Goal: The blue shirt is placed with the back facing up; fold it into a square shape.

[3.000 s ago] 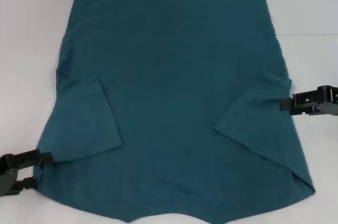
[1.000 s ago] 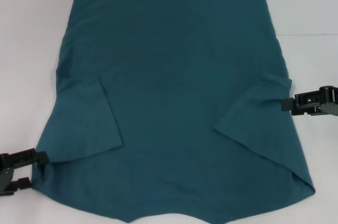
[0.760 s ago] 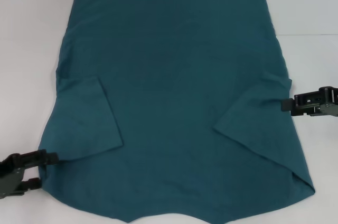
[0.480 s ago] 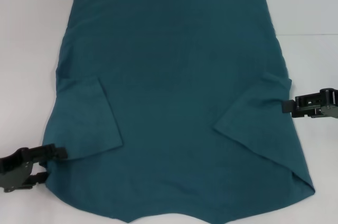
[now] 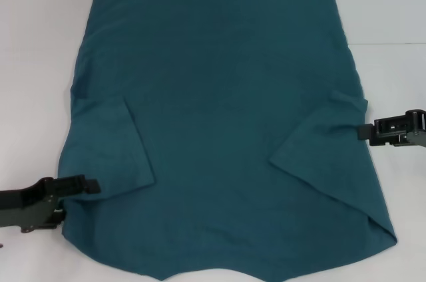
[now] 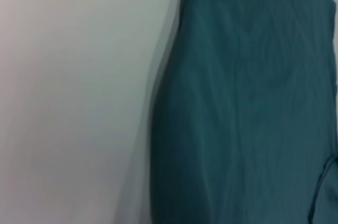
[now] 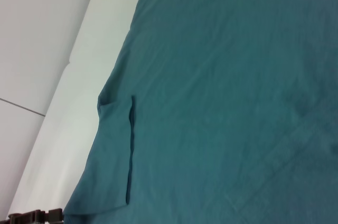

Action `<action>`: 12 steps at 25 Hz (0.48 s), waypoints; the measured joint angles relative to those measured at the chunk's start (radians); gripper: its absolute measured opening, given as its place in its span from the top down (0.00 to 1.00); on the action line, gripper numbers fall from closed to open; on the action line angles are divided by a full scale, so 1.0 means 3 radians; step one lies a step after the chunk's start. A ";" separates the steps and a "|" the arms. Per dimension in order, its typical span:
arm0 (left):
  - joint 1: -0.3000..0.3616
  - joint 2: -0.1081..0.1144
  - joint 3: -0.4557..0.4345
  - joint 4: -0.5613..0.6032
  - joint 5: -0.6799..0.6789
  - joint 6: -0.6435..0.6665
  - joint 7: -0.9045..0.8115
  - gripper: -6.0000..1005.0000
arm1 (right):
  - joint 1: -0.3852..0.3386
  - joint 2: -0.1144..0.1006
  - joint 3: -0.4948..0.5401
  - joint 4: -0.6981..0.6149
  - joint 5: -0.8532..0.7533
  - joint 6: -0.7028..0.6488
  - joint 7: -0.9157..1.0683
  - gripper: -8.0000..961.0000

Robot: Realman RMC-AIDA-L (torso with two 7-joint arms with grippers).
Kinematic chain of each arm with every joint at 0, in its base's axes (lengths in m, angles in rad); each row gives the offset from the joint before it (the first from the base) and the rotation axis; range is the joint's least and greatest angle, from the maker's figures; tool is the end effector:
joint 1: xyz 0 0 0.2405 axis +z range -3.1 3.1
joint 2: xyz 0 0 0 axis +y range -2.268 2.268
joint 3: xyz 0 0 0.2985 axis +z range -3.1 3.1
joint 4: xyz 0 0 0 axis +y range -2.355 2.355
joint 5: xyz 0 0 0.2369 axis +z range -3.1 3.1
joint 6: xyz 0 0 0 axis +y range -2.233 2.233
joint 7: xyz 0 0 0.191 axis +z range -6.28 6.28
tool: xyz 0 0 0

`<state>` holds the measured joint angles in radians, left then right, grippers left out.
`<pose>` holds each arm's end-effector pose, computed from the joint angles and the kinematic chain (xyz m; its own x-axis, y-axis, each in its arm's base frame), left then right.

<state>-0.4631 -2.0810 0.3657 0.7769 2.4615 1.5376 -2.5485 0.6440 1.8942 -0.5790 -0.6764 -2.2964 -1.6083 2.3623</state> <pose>-0.3969 0.3494 -0.0255 -0.2283 0.8881 0.3990 0.9724 0.1876 0.1388 0.3255 0.4246 0.0252 0.2302 -0.9117 -0.3402 -0.9651 -0.2586 0.0400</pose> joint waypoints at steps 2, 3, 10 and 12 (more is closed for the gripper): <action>0.0005 0.0002 -0.0023 0.0026 -0.0046 0.0019 0.0022 0.11 | -0.0003 -0.0003 0.0017 0.0000 0.0000 -0.0008 -0.0003 0.47; 0.0008 0.0002 -0.0029 0.0037 -0.0061 0.0028 0.0032 0.13 | -0.0007 -0.0005 0.0026 0.0000 0.0004 -0.0011 -0.0007 0.47; 0.0016 0.0009 -0.0008 0.0060 -0.0075 0.0064 0.0071 0.25 | -0.0038 -0.0009 0.0041 0.0000 0.0036 0.0000 -0.0040 0.47; 0.0012 0.0012 -0.0002 0.0057 -0.0074 0.0065 0.0082 0.31 | -0.0038 -0.0009 0.0042 0.0000 0.0036 0.0002 -0.0041 0.47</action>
<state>-0.4594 -2.0773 0.3651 0.7940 2.4394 1.5571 -2.5240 0.6325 1.8914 -0.5663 -0.6765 -2.2855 -1.6077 2.3502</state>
